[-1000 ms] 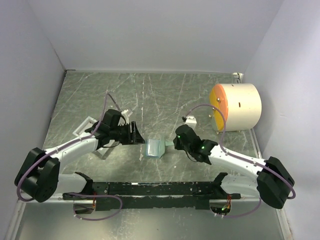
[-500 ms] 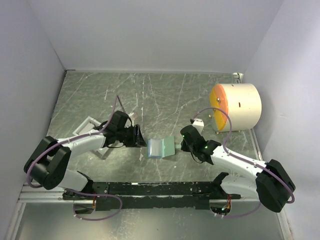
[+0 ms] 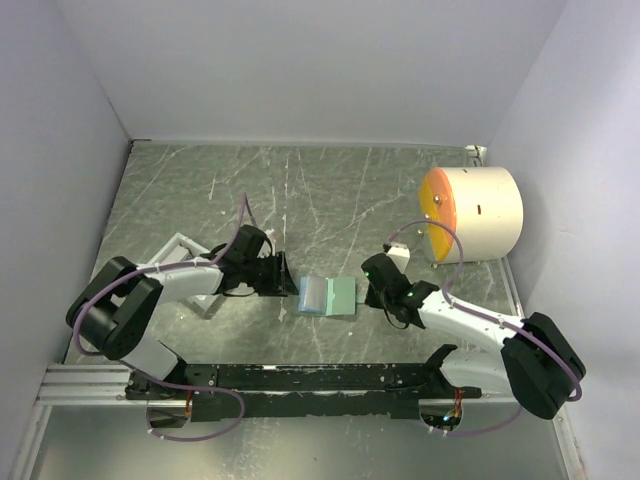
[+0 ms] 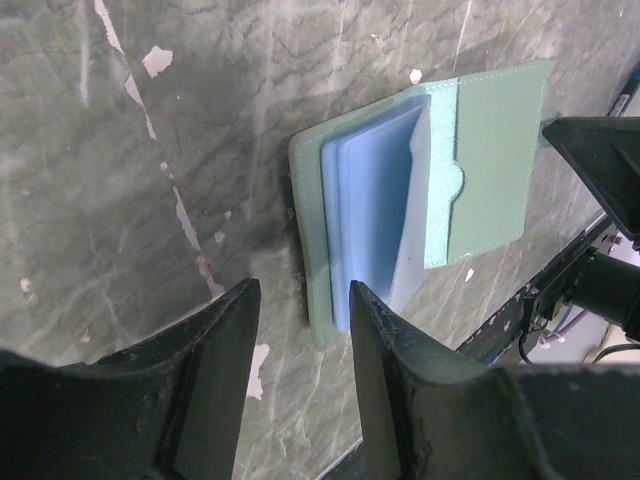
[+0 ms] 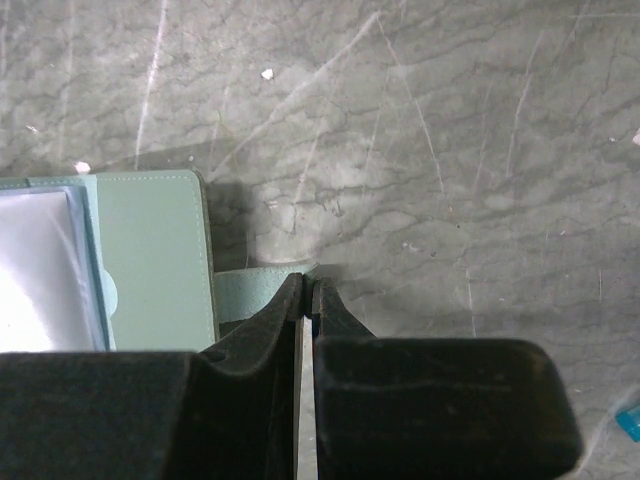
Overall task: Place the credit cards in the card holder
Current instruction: Open the card holder at the center of the board.
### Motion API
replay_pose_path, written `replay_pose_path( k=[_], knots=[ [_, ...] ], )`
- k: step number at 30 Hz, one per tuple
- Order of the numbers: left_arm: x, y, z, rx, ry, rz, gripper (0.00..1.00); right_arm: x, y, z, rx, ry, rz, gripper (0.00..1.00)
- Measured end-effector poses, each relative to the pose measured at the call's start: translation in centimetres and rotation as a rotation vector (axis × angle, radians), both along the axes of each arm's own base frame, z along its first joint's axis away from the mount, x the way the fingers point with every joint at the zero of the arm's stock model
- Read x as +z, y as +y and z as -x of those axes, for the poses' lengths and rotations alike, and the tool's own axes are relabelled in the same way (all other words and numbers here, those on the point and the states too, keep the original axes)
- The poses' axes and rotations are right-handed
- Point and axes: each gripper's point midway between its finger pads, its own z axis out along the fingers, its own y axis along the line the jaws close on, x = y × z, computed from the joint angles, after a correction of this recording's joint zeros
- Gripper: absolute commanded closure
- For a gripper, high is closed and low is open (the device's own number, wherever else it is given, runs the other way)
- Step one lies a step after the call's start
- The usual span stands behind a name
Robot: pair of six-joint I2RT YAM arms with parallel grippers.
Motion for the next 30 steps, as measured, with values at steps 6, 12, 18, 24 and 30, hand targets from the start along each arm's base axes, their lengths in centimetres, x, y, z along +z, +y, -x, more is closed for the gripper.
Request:
replay_pose_path(
  k=[6, 12, 18, 24, 30],
  knots=[
    [-1.0, -1.0, 0.1, -0.012, 0.014, 0.013, 0.49, -0.7, -0.3, 0.4, 0.001, 0.015, 0.006, 1.00],
    [-0.2, -2.3, 0.1, -0.025, 0.002, 0.083, 0.50, -0.7, -0.3, 0.3, -0.002, 0.010, 0.002, 1.00],
    [0.6, -3.5, 0.5, -0.049, -0.005, 0.147, 0.51, -0.7, -0.3, 0.2, -0.003, 0.007, -0.002, 1.00],
    [1.5, -4.3, 0.8, -0.058, -0.005, 0.225, 0.53, -0.8, -0.3, 0.3, -0.001, 0.011, -0.005, 1.00],
    [2.4, -4.8, 1.2, -0.069, -0.006, 0.286, 0.54, -0.9, -0.2, 0.4, 0.000, 0.013, -0.010, 1.00]
  ],
)
